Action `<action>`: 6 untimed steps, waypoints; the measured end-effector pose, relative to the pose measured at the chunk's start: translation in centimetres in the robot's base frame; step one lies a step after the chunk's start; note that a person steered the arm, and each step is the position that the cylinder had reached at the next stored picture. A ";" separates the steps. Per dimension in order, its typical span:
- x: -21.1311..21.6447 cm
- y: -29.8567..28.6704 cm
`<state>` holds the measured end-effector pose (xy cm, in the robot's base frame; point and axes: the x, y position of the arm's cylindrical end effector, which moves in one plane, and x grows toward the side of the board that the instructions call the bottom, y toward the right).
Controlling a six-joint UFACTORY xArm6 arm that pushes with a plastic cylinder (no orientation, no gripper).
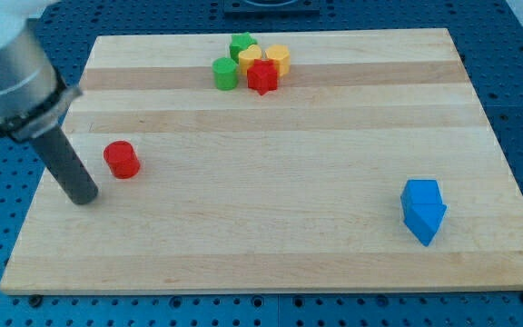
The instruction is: Push the red circle diagonally below the red star
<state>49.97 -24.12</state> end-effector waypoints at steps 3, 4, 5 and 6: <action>-6.2 11.2; -6.2 11.7; -5.4 11.7; -4.7 13.2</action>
